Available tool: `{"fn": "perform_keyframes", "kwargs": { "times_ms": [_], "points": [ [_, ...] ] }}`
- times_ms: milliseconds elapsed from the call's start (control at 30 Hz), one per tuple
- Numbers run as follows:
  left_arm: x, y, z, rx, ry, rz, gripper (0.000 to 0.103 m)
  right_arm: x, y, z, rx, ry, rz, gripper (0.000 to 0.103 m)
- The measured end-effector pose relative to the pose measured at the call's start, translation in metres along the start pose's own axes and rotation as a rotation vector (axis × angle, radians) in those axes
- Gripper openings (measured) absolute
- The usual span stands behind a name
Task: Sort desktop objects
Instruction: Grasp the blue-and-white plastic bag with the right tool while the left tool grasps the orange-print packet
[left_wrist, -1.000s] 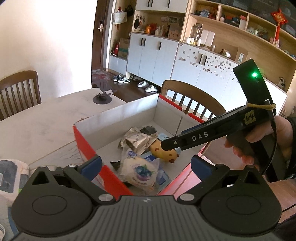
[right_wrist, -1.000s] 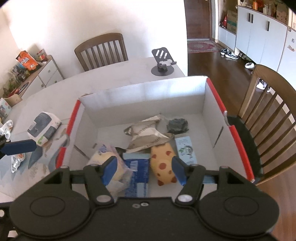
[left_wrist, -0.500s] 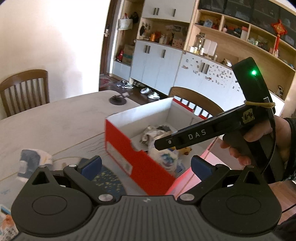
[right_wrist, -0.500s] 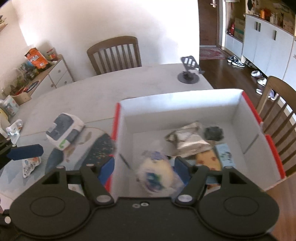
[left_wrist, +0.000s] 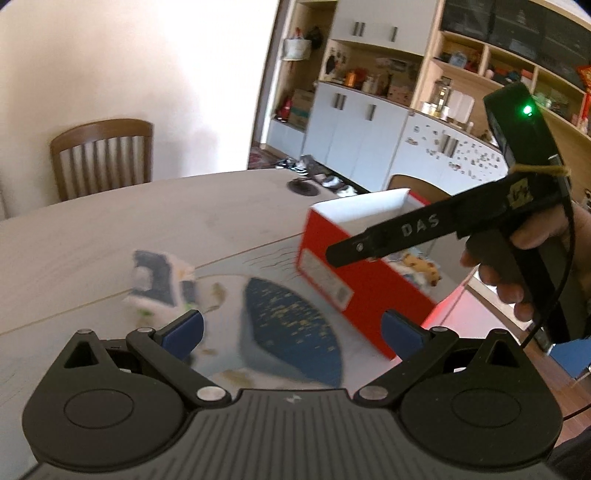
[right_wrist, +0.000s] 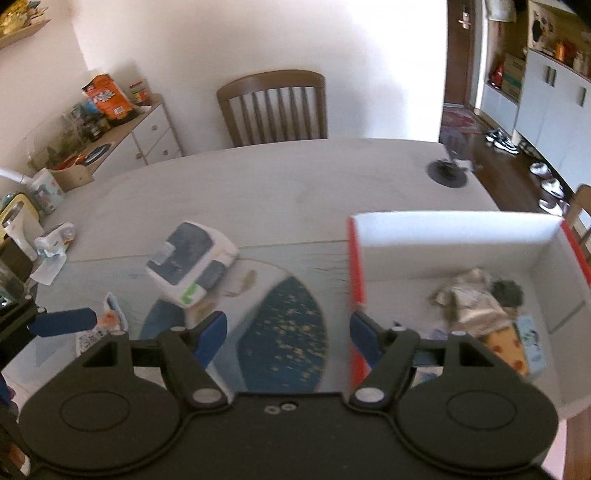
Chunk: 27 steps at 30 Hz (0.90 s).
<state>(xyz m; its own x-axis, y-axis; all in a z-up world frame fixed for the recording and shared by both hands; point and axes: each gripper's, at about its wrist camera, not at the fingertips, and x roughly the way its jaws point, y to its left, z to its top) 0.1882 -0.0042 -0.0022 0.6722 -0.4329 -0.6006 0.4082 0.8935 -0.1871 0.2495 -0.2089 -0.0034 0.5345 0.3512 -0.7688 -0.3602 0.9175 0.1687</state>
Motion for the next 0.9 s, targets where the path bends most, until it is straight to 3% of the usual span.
{"fn": "perform_keyframes", "kwargs": {
  "times_ms": [433, 900],
  "points": [
    [-0.022, 0.070, -0.031, -0.042, -0.009, 0.089, 0.103, 0.029, 0.060, 0.017, -0.039, 0.003, 0.016, 0.074],
    [-0.013, 0.124, -0.051, -0.017, 0.043, 0.142, 0.103, 0.072, 0.100, 0.035, -0.030, 0.035, 0.005, 0.075]
  ]
}}
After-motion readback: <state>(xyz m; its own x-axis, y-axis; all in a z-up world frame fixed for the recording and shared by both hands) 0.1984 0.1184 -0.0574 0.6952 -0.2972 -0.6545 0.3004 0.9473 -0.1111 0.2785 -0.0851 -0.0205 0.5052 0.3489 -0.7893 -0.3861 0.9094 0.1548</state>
